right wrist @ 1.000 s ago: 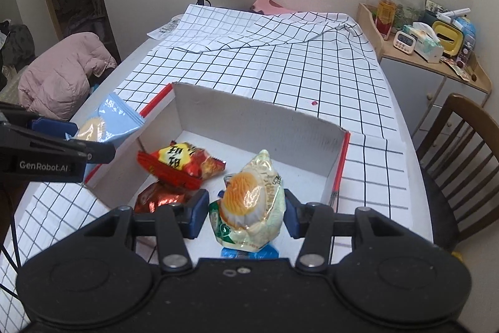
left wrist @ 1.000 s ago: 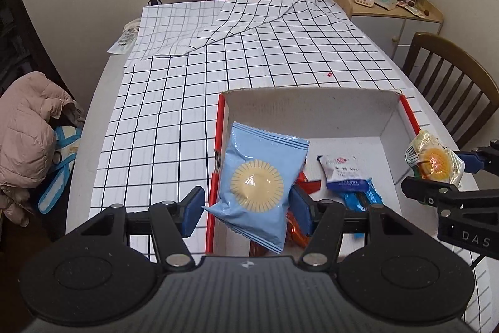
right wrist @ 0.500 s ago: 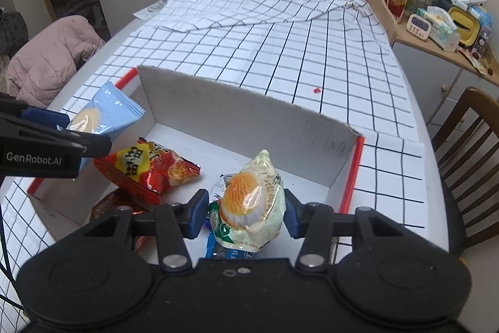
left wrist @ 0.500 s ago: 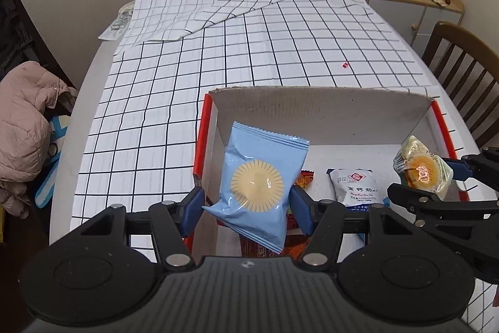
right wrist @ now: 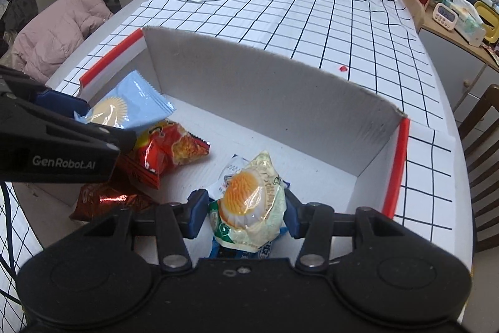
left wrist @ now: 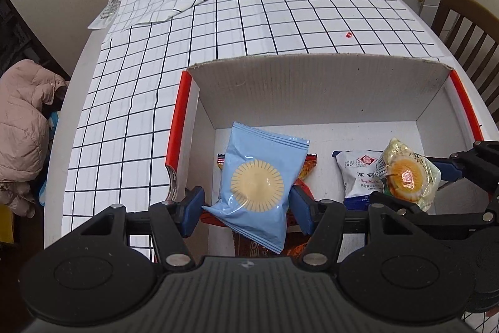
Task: Organize snacks
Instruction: 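Carry the blue packet with the left tool while the right tool carries the pastry into the box, then open both tools to release the blue packet and pastry inside the box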
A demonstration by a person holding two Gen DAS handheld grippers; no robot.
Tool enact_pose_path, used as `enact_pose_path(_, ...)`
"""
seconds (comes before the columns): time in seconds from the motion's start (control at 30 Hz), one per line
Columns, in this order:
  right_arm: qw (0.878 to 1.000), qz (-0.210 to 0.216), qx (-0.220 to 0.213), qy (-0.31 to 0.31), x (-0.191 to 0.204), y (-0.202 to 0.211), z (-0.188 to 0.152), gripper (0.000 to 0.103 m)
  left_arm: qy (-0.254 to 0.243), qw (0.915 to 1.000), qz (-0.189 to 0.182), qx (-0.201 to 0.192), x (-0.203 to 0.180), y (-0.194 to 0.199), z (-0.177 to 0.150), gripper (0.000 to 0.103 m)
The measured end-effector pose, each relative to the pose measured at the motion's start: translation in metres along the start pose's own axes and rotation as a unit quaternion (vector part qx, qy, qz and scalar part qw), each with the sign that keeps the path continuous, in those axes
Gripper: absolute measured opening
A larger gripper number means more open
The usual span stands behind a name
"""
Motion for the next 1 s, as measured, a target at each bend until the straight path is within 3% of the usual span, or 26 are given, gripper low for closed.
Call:
enact_pose_path(0.33, 1.000, -0.002, 0.020, -0.006, 0.001, -0.008, -0.009, 0.052, -0.004, 0.9999, 0.004, 0.011, -0.001, -0.006, -0.010, 0.061)
enact_pose_path(0.63, 1.000, -0.009, 0.008, -0.008, 0.003, 0.006, -0.012, 0.063, 0.001, 1.0000, 0.001, 0.009, 0.001, 0.002, -0.014, 0.061)
enact_pose_path(0.77, 1.000, -0.011, -0.002, -0.016, 0.004, 0.017, -0.011, 0.064, 0.005, 1.0000, -0.005, 0.002, 0.004, 0.010, -0.016, 0.062)
enact_pose_path(1.0, 0.999, -0.013, -0.030, -0.031, 0.003, 0.049, -0.012, 0.081, 0.009, 0.9994, -0.025, -0.021, 0.009, 0.036, -0.021, 0.062)
Point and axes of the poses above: each gripper's, at about its wrist camera, not at the fingertips, and y roughly against the way its jaws point, x to its left, z to its top, the point moved 8 cm from there along -y, roughly the way its jaws point, and after that the axes turned 1 degree about y, right-handed, at the moved point
